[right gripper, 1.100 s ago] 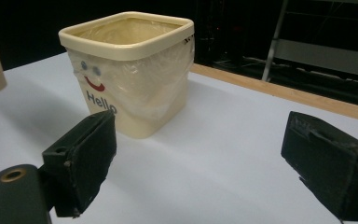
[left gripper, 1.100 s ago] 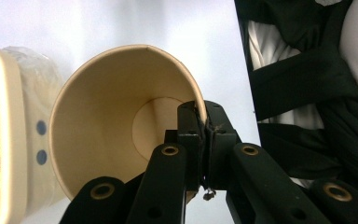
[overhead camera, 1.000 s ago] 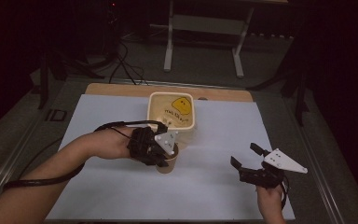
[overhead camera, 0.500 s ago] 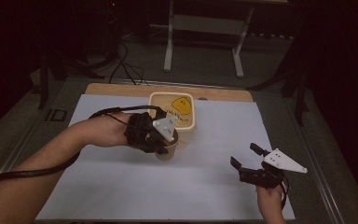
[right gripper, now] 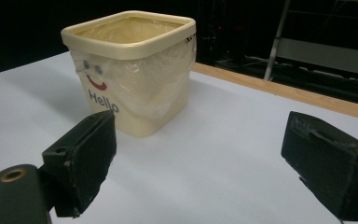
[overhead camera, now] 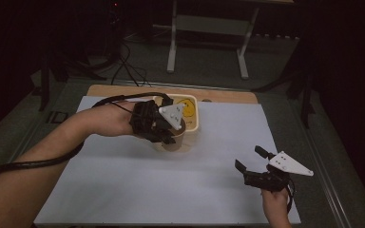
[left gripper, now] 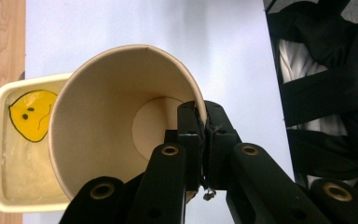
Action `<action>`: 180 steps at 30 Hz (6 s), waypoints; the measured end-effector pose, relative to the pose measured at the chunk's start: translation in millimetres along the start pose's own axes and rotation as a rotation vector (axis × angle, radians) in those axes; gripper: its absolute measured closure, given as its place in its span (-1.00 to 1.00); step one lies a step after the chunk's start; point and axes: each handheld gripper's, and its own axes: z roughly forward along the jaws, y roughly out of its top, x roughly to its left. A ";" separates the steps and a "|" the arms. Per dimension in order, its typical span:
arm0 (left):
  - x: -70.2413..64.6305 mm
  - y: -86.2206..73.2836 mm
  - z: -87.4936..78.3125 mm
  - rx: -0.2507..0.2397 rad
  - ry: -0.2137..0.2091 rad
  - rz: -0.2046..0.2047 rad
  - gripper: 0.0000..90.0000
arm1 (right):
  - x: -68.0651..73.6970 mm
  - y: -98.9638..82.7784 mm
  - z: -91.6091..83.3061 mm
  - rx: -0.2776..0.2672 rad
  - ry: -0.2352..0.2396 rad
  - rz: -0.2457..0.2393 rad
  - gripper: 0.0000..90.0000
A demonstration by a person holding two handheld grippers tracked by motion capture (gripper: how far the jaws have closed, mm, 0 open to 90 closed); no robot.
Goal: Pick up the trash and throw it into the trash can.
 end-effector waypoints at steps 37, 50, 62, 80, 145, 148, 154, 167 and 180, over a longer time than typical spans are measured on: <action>65.7 20.4 -25.1 0.032 0.096 -0.042 0.96 | 1.0 -0.6 0.4 0.008 0.010 -0.003 -0.77; 95.8 18.0 -19.6 0.041 0.112 -0.089 0.95 | 0.8 -1.0 0.9 0.011 0.013 -0.003 -0.77; 112.5 13.7 -7.4 0.049 0.100 -0.129 0.95 | 1.1 -1.6 1.6 0.012 0.018 -0.005 -0.77; 131.4 -3.9 12.3 0.053 0.158 -0.243 0.48 | 2.0 -2.1 3.1 0.022 0.021 -0.010 -0.77; 19.0 -85.6 -18.7 -0.237 0.078 -0.408 -0.98 | 6.4 -0.7 6.5 0.027 0.028 -0.008 -0.77; 11.2 -91.0 -16.3 -0.250 0.080 -0.416 -0.98 | 6.6 -0.7 6.6 0.028 0.028 -0.009 -0.77; -0.6 -101.4 -12.0 -0.250 0.079 -0.431 -0.98 | 6.5 -0.8 6.6 0.028 0.028 -0.008 -0.77; -27.1 -123.4 3.7 -0.286 0.072 -0.459 -0.98 | 7.1 -0.6 6.8 0.029 0.028 -0.009 -0.77; -52.5 -137.9 40.2 -0.316 0.061 -0.460 -0.98 | 7.4 -0.7 7.5 0.034 0.031 -0.009 -0.77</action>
